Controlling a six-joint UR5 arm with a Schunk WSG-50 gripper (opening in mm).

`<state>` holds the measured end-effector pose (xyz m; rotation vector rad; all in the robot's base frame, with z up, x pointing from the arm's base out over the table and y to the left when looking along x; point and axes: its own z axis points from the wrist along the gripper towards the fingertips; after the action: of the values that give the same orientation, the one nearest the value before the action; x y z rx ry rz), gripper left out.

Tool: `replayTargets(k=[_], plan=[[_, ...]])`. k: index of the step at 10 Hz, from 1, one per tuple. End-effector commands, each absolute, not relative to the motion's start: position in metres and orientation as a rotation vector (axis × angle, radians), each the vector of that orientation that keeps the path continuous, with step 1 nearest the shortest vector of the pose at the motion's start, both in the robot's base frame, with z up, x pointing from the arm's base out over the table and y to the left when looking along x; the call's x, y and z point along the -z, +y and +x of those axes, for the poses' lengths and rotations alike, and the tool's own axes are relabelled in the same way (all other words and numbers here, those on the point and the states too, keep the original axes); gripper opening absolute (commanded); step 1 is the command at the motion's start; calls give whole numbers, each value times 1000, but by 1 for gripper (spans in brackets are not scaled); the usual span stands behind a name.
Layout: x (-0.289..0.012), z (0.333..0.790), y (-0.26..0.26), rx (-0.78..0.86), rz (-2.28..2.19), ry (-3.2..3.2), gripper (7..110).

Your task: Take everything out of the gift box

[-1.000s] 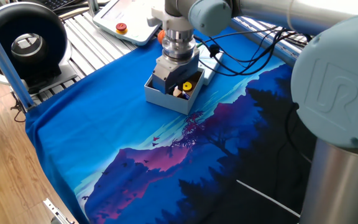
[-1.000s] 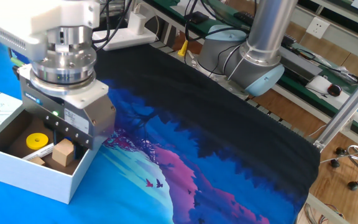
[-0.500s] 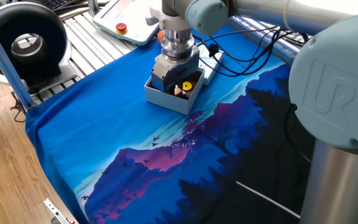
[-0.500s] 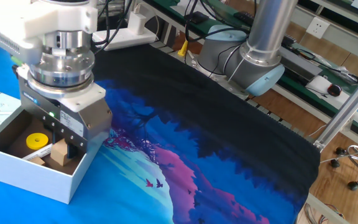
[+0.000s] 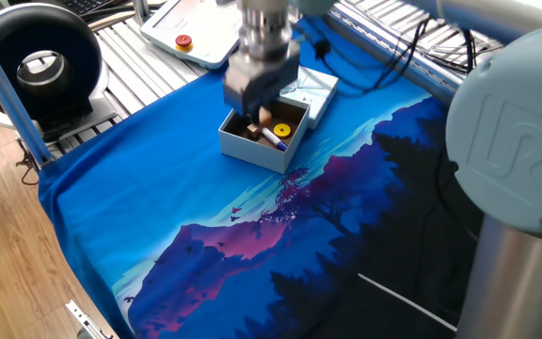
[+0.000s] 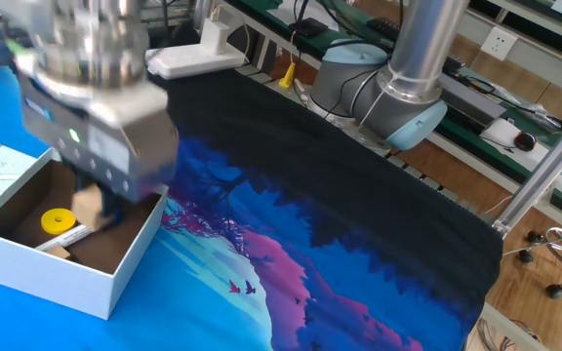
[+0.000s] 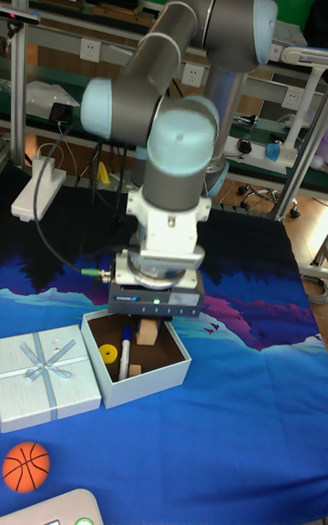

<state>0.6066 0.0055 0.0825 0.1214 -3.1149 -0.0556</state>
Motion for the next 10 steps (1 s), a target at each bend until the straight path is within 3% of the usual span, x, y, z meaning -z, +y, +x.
replayTargets(k=[1, 3, 5, 6, 8, 10], plan=[[-148, 640, -2, -29, 167, -3233, 7], [-153, 655, -26, 97, 323, -3244, 7], [-119, 663, -81, 94, 359, -3212, 7], [-96, 664, -97, 79, 350, -3216, 7], [-87, 671, -136, -95, 328, -3266, 7], [-81, 669, -132, -62, 351, -3253, 7]])
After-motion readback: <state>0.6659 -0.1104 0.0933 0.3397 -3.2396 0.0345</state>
